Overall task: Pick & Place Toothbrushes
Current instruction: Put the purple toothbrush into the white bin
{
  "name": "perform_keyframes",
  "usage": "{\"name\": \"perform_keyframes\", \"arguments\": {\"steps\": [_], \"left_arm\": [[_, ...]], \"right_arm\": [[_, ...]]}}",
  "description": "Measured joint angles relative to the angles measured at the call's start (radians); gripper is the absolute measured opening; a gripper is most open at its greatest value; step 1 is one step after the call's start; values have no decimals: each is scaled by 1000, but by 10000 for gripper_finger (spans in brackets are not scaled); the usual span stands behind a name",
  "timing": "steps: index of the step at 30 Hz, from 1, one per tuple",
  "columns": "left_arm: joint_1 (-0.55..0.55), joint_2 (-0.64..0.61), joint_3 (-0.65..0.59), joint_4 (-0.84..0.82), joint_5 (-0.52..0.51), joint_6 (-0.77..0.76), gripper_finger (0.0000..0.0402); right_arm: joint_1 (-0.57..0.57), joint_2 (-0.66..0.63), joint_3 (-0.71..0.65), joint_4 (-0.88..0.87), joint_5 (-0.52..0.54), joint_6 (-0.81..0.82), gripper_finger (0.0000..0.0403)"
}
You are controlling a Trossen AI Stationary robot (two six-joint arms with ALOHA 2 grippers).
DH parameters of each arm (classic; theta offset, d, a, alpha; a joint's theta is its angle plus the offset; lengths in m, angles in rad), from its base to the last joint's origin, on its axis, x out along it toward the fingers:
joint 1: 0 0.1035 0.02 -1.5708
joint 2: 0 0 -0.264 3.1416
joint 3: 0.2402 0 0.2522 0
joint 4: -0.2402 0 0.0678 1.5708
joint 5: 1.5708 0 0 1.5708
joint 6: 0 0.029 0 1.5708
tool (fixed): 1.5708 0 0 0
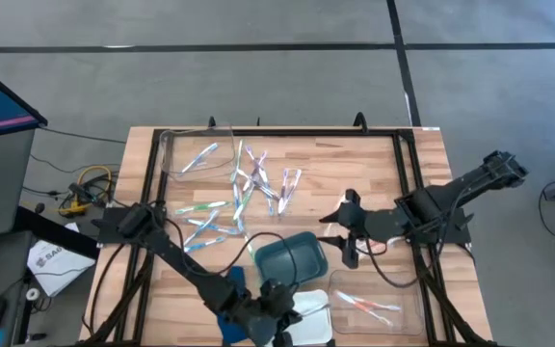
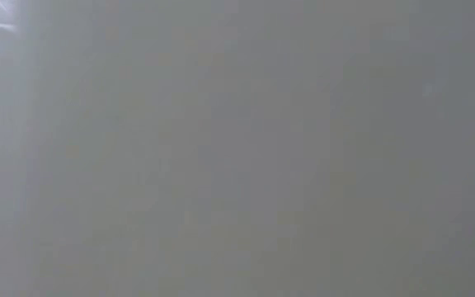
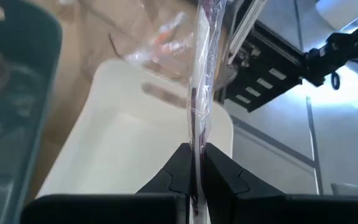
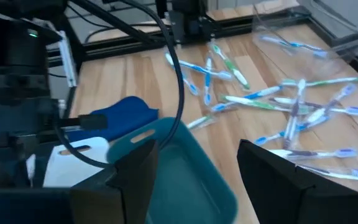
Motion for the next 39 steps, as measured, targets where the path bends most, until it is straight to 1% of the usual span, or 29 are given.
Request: {"name": "perform_keyframes", "arguments": {"steps": [4,8,13,21,25,33,36,39], "left_arm": [[-10,10,-2,-3,-14,-12,14],[-14,27,-1,14,-26,-13,14],[-14,54,4,24,-18,-20,14],[6,111,20,13,63,-35,14],[12,119,21,-5,75,-38,14],[12,119,21,-86,62,-53,14],[9,119,21,-101,42,-53,14],[8,118,37,-135,42,-53,14]], "right_arm": [[24,12,0,34,15,2,216],[24,32,-2,58,13,2,216],[15,33,-1,62,12,2,216],[11,33,-1,55,11,2,216],[7,33,-1,51,12,1,216],[8,33,-1,50,11,-1,216],[8,33,-1,48,11,0,216],[8,33,-1,48,11,0,216]]}}
